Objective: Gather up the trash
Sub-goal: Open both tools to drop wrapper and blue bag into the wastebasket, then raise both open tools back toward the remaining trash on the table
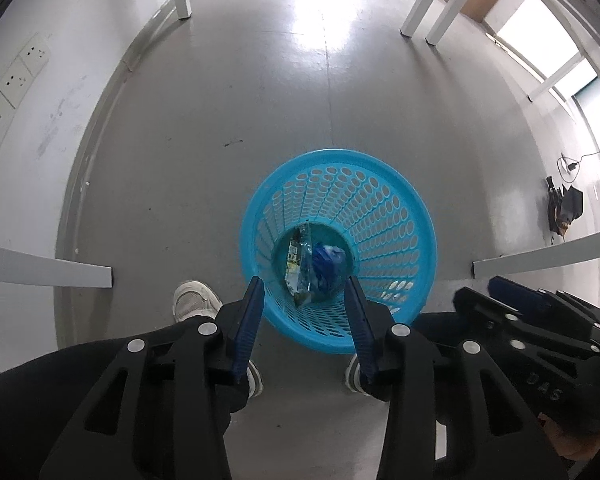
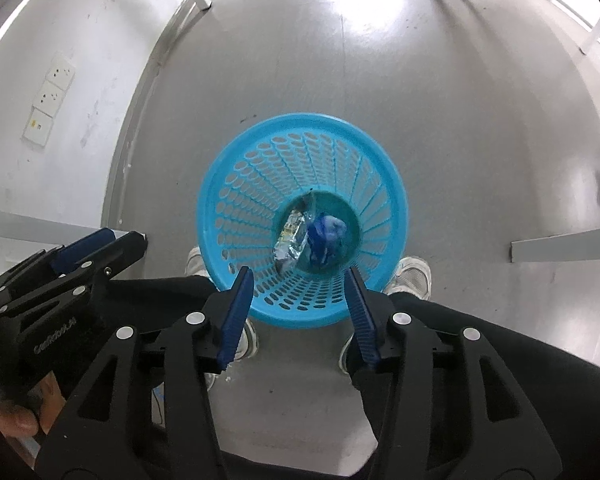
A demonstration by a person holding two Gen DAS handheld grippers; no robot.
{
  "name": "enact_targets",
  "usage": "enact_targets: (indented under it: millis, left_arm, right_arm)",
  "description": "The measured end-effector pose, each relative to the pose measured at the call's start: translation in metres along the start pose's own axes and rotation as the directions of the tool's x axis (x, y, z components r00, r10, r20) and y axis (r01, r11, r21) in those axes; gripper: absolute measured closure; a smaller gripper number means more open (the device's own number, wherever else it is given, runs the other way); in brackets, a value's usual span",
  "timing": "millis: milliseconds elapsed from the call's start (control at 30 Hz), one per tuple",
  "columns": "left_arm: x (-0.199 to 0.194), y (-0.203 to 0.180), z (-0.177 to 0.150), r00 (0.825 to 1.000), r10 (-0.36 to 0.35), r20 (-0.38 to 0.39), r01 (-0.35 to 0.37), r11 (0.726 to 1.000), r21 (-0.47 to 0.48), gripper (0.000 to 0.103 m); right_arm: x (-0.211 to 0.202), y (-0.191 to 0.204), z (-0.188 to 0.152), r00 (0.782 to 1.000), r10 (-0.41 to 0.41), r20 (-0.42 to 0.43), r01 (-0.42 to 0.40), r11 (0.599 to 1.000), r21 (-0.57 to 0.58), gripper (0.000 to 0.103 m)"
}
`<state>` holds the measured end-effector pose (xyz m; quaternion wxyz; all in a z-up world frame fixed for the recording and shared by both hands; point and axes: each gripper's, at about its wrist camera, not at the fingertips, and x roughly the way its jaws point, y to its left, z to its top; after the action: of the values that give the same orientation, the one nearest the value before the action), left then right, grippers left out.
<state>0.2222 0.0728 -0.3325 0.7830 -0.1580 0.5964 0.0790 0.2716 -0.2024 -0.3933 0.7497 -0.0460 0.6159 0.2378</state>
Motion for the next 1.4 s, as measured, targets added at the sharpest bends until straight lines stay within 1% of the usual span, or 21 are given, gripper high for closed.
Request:
enact_targets:
  millis: [167, 267, 400, 433, 500, 567, 667, 767, 800, 833, 900, 967, 1033, 1100, 1200, 1300, 1400]
  left_arm:
    - [-0.012, 0.004, -0.003, 1.0, -0.018, 0.018, 0.018, 1.0, -0.01, 0.062]
    - [-0.022, 0.006, -0.007, 0.999, -0.027, 0.039, 0.028, 1.0, -0.011, 0.059]
    - [-0.037, 0.004, -0.019, 0.998, -0.047, 0.049, 0.047, 0.999, -0.008, 0.059]
    - [-0.044, 0.002, -0.023, 0.997, -0.054, 0.055, 0.054, 0.999, -0.001, 0.056]
    - [-0.055, -0.001, -0.031, 0.997, -0.043, 0.069, 0.042, 0.999, 0.02, 0.054]
    - [-0.069, -0.004, -0.04, 0.996, -0.021, 0.085, 0.017, 0.998, 0.057, 0.054]
    - [-0.092, -0.003, -0.051, 0.993, -0.014, 0.117, 0.005, 0.997, 0.077, 0.053]
    - [-0.118, -0.003, -0.064, 0.987, -0.034, 0.158, 0.019, 0.995, 0.094, 0.043]
    - [-0.126, -0.004, -0.068, 0.984, -0.037, 0.174, 0.019, 0.995, 0.099, 0.036]
    - [-0.138, -0.005, -0.073, 0.979, -0.039, 0.198, 0.018, 0.995, 0.103, 0.03]
    - [-0.155, -0.007, -0.082, 0.971, -0.047, 0.236, 0.021, 0.993, 0.113, 0.026]
    - [-0.174, -0.006, -0.091, 0.958, -0.05, 0.283, 0.015, 0.992, 0.125, 0.02]
    - [-0.194, -0.003, -0.1, 0.941, -0.047, 0.336, 0.005, 0.992, 0.124, 0.009]
    - [-0.206, 0.0, -0.104, 0.929, -0.054, 0.365, 0.009, 0.992, 0.122, 0.006]
    - [-0.225, 0.002, -0.111, 0.911, -0.07, 0.406, 0.021, 0.992, 0.125, 0.006]
    - [-0.244, 0.001, -0.113, 0.886, -0.081, 0.456, 0.023, 0.991, 0.132, 0.006]
    - [-0.258, -0.003, -0.116, 0.87, -0.106, 0.482, 0.041, 0.989, 0.145, 0.006]
  right_arm:
    - [-0.02, 0.001, -0.009, 1.0, -0.002, 0.029, 0.003, 1.0, -0.007, 0.054]
    - [-0.031, 0.006, -0.017, 0.999, 0.0, 0.044, 0.001, 1.0, -0.02, 0.053]
    - [-0.056, 0.018, -0.033, 0.995, 0.002, 0.097, 0.003, 0.998, -0.058, 0.044]
    - [-0.064, 0.021, -0.039, 0.993, 0.006, 0.115, 0.003, 0.997, -0.071, 0.042]
    - [-0.077, 0.025, -0.048, 0.99, 0.021, 0.138, -0.008, 0.995, -0.096, 0.04]
    - [-0.093, 0.026, -0.059, 0.985, 0.055, 0.163, -0.037, 0.993, -0.11, 0.037]
    - [-0.117, 0.022, -0.071, 0.974, 0.068, 0.216, -0.045, 0.993, -0.112, 0.035]
    - [-0.144, 0.022, -0.085, 0.959, 0.075, 0.272, -0.04, 0.991, -0.131, 0.03]
    - [-0.151, 0.024, -0.09, 0.955, 0.077, 0.286, -0.037, 0.989, -0.14, 0.03]
    - [-0.16, 0.026, -0.095, 0.949, 0.082, 0.305, -0.036, 0.988, -0.153, 0.029]
    - [-0.176, 0.027, -0.103, 0.936, 0.096, 0.34, -0.04, 0.985, -0.168, 0.026]
    - [-0.194, 0.027, -0.111, 0.918, 0.114, 0.38, -0.045, 0.982, -0.185, 0.023]
    - [-0.21, 0.028, -0.118, 0.899, 0.129, 0.419, -0.046, 0.978, -0.202, 0.02]
    - [-0.227, 0.028, -0.124, 0.876, 0.142, 0.462, -0.044, 0.976, -0.215, 0.017]
    - [-0.252, 0.033, -0.131, 0.836, 0.155, 0.527, -0.028, 0.97, -0.24, 0.011]
    - [-0.275, 0.04, -0.136, 0.797, 0.161, 0.582, 0.004, 0.962, -0.273, 0.009]
    - [-0.295, 0.043, -0.138, 0.758, 0.155, 0.634, 0.046, 0.956, -0.288, 0.009]
